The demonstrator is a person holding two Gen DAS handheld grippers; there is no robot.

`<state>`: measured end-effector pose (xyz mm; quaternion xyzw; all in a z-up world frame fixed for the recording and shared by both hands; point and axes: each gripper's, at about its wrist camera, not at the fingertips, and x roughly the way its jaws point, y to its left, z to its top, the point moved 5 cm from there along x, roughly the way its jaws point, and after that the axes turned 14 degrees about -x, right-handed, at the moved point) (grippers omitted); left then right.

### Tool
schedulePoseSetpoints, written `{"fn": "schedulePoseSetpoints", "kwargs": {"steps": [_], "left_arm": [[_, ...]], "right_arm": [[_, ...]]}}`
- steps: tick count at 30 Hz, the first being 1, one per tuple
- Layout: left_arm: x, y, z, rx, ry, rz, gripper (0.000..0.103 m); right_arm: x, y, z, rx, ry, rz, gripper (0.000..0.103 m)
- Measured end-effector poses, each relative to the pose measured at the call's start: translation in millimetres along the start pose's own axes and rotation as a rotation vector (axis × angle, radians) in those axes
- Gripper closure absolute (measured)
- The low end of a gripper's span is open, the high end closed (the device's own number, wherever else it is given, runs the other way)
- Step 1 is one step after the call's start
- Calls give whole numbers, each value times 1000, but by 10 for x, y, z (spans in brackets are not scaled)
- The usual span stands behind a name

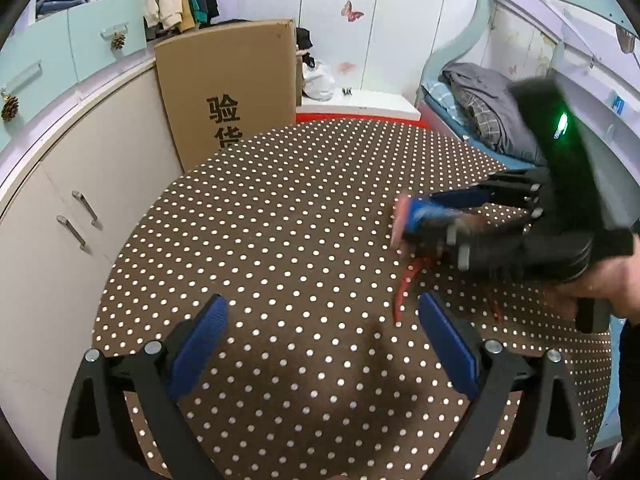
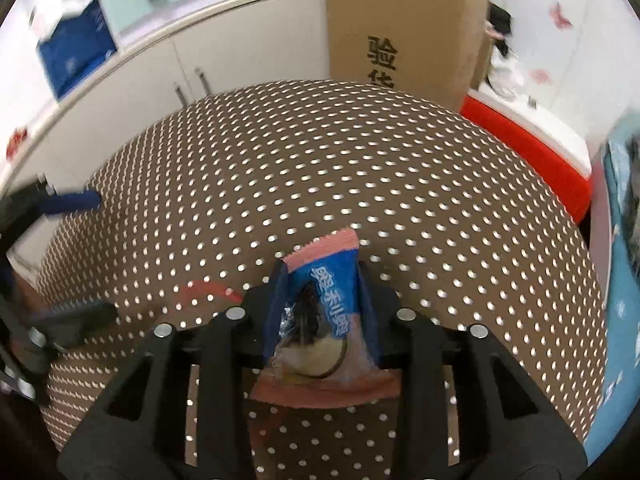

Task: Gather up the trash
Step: 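Grasp the blue-pink snack wrapper with the right gripper while the left grasps the red string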

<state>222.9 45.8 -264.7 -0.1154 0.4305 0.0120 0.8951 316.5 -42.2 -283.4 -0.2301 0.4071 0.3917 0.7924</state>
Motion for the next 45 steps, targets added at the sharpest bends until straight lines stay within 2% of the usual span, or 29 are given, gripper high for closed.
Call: {"fn": "schedulePoseSetpoints", "kwargs": {"steps": [5,11,14,17,20,21,22,23,24,25,26,27,28,29,30,32,33,37,45], "left_arm": [[99,-206,-13,56,16,-21,9],[217,-582,-38,146,28,-76,9],[284,-769,-76,183,48,-113,9],[386,-921,-110,224,54,-115,9],[512,-1009,-92,248,50,-90,9],[545,-1023,-84,255,49,-77,9],[580,-1026,-60,261,44,-66,9],[595,-1023,-45,261,47,-72,9],[608,-1021,-16,257,51,-84,10],[620,-1014,9,257,52,-94,10],[639,-1007,18,262,60,-101,23],[653,-1021,17,277,72,-121,25],[657,-1032,34,294,70,-130,37],[639,-1064,27,327,71,-152,53],[624,-1086,12,342,76,-167,75],[590,-1092,-16,350,93,-185,96],[577,-1071,-31,334,102,-197,99],[532,-950,-67,258,119,-231,102],[373,-892,-153,205,108,-271,102]], "right_arm": [[-206,-200,-276,116,-47,-12,71],[-563,-492,-716,370,-173,32,74],[-712,-536,-839,422,-197,28,74],[-852,-577,-964,460,-217,5,75],[-920,-576,-1064,471,-198,-14,74],[-915,-575,-1089,475,-189,-21,72],[-914,-549,-1107,475,-185,-21,59],[-919,-520,-1115,472,-185,-22,50],[-940,-499,-1128,466,-191,-32,44],[-941,-478,-1122,461,-196,-33,44],[-924,-462,-1096,461,-196,-25,44],[-914,-447,-1097,457,-194,-28,45],[-895,-427,-1071,444,-186,-35,44],[-877,-406,-1041,431,-177,-39,44],[-853,-371,-1010,415,-170,-41,45],[-792,-300,-968,386,-143,-58,51],[-751,-265,-960,369,-118,-76,72],[-714,-164,-937,337,-96,-133,75],[-914,-209,-1056,367,-133,-133,76]]}}
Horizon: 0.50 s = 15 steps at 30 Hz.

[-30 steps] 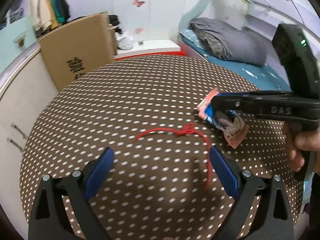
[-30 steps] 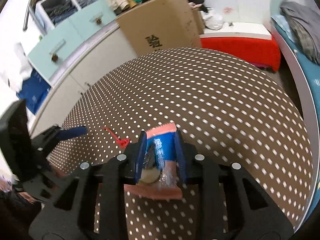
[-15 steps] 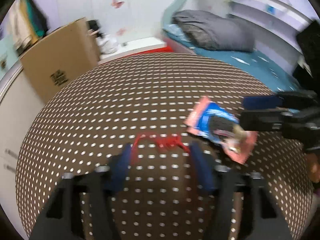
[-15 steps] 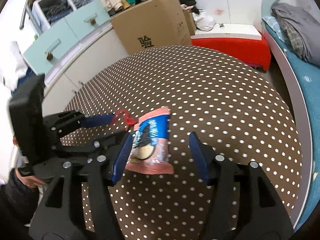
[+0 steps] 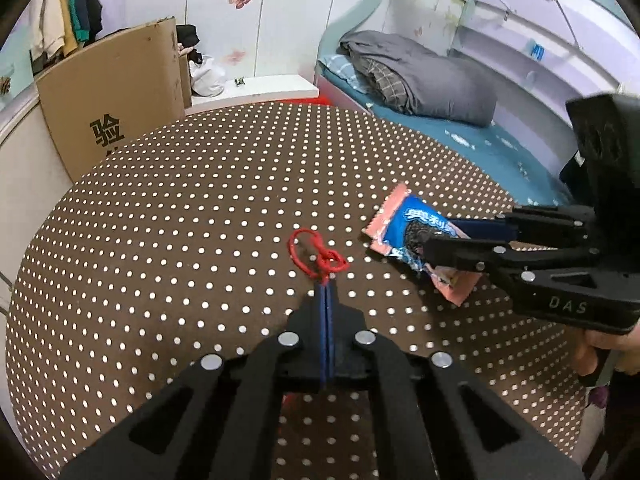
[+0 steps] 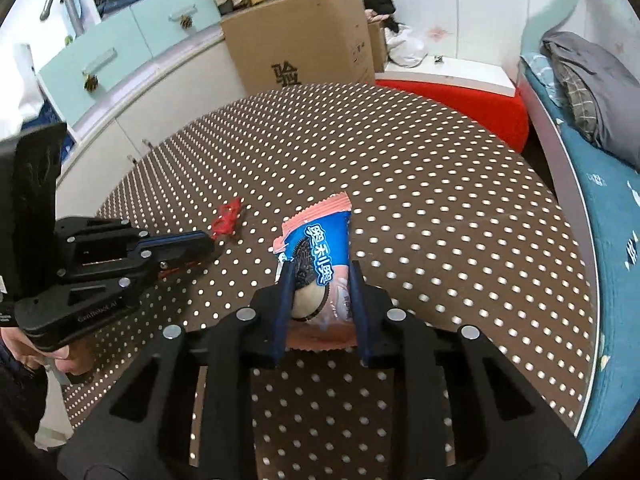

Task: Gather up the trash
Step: 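Grasp the blue-pink snack wrapper with the right gripper while the left grasps the red string, then carry the wrapper and red string to the wastebasket and open both grippers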

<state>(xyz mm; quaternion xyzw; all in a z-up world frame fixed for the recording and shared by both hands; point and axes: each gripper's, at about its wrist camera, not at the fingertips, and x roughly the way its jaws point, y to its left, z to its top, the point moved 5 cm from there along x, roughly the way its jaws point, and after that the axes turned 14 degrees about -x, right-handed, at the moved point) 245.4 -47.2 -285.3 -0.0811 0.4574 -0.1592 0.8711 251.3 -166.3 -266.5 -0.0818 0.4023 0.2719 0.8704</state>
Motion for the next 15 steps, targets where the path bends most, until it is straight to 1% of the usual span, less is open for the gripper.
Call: {"fn": "schedulePoseSetpoints", "kwargs": {"steps": [7,11,15], "left_arm": [[-253,-197,60,-14,-61,-57,102],[-441,-428,168,0,-109,-94,102],[-611,-744,293,34,-155,-141,102]], "right_arm": [[-431,-311,-67,63,-81,-40,76],[-766,-589,-131,106,-135,-84,76],[-1150,-920,-244,161,-193,-140,76]]}}
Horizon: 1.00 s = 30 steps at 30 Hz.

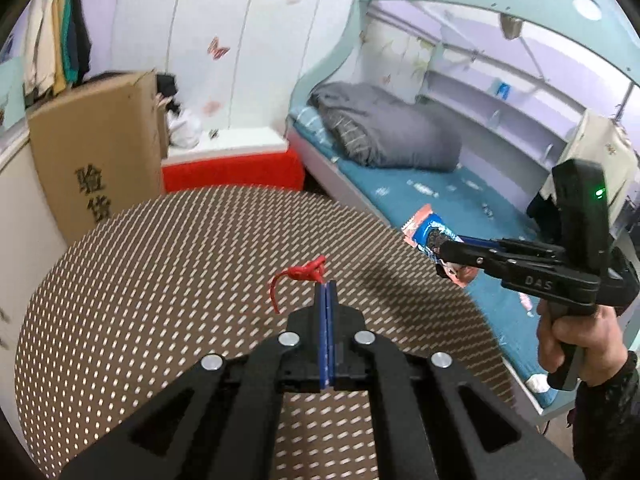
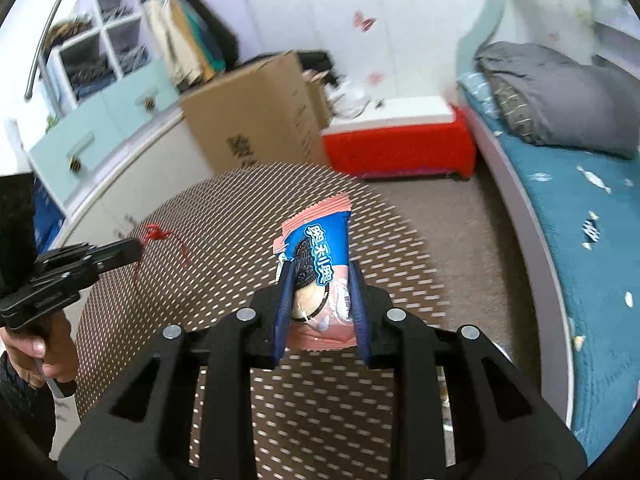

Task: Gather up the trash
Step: 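Carry the wrapper and red string to the wastebasket and open both grippers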

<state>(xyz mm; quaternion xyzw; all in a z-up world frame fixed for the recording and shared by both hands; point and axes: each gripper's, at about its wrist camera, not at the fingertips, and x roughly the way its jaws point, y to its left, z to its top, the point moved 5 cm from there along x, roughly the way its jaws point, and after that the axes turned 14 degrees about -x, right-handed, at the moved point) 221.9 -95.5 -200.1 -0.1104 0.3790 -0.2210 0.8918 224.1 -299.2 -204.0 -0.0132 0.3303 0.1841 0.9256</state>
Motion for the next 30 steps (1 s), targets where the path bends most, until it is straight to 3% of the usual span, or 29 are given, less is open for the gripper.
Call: {"fn": "schedulePoseSetpoints", "kwargs": {"steps": [4,10,16,21,23,24,28,30], "left_arm": [[-14,-342,110,26,-19,-56,103],[242,-989,139,98,3,-102,102],[693,-1541,81,161,70,-132,102],[1117,-1915,-6,216,141,-147,102],[1270,-2017,-44,229,165,-148,102],[1349,-2060,-66,237,180,-147,102],[1750,-2209,-208,256,264,-143,102],[1970,-2297,-294,266,307,-139,102]], "right_arm": [[-256,-448,-99,69,-31,-71,76],[-276,-1249,-678,267,17,-148,76],[274,-1928,-1507,459,176,-185,76],[843,-2296,-2198,617,285,-160,73],[1027,-2415,-2432,693,313,-151,42],[1089,-2457,-2526,722,316,-150,34],[1070,-2579,-2739,789,302,-188,19],[912,-2600,-2722,796,260,-211,17]]}}
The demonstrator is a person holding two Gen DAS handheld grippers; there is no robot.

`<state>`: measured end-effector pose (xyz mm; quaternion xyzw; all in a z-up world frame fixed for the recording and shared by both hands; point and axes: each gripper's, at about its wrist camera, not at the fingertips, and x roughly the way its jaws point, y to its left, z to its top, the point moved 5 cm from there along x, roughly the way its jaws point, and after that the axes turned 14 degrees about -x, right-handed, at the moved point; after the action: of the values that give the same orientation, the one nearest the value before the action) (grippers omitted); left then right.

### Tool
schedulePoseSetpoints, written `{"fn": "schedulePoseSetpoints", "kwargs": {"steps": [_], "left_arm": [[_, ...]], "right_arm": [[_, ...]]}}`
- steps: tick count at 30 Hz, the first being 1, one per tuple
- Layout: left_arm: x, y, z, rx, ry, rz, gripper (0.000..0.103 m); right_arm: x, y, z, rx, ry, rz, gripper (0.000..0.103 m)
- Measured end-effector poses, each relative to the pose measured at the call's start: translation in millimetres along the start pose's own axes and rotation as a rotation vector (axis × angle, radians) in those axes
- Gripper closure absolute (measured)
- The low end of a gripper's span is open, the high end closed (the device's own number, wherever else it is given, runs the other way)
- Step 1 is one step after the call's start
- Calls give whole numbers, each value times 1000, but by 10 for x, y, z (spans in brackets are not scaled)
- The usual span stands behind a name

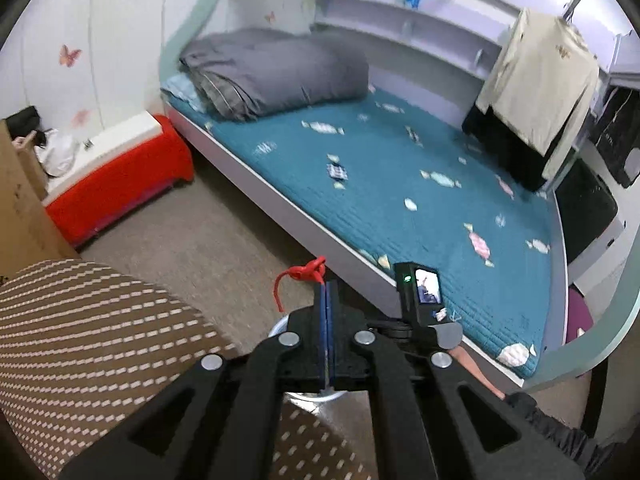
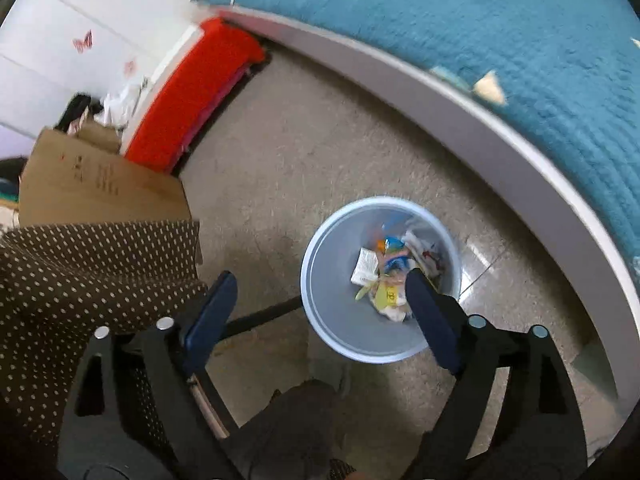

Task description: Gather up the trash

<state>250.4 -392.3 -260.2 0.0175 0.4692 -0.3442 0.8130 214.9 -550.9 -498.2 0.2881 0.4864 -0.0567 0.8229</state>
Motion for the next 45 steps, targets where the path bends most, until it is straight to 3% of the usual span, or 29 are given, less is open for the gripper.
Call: {"fn": "schedulePoseSetpoints", "kwargs": {"steps": [6,13,14,15,16,18,24,25,32,39,45], "left_arm": [[703,-178,-53,34,179,4,102],[1338,-256,-148,61,372,73,98],[1399,-243,-144,57,403,82,76],[1425,-216,-135,58,417,101,32],[1444,-183,-117,41,422,128,17],[1384,-140,-41,27,384,135,13],[1109,47,-26,-47,384,197,11],[1030,54,-18,-62,367,195,11],[-184,154,-5,-80,-9,239,11],[-1458,271,-294,-77,-320,338,9],[-2315,516,-541,-120,-465,453,9]], "right_arm": [[-593,-132,40,23,-125,-19,14],[-1120,-199,98,16,-210,-31,12],[-1182,-193,102,16,-220,-31,12],[-1235,-185,108,16,-228,-31,10],[-1279,-178,113,16,-233,-30,9],[-1341,-157,109,14,-242,-27,7],[-1531,58,44,-1,-248,-43,6],[-1604,160,31,-16,-254,-41,6],[-2156,994,-66,-162,-307,-37,6],[-2763,2027,-230,-358,-381,-61,6],[-3202,2768,-444,-503,-471,-58,6]]}}
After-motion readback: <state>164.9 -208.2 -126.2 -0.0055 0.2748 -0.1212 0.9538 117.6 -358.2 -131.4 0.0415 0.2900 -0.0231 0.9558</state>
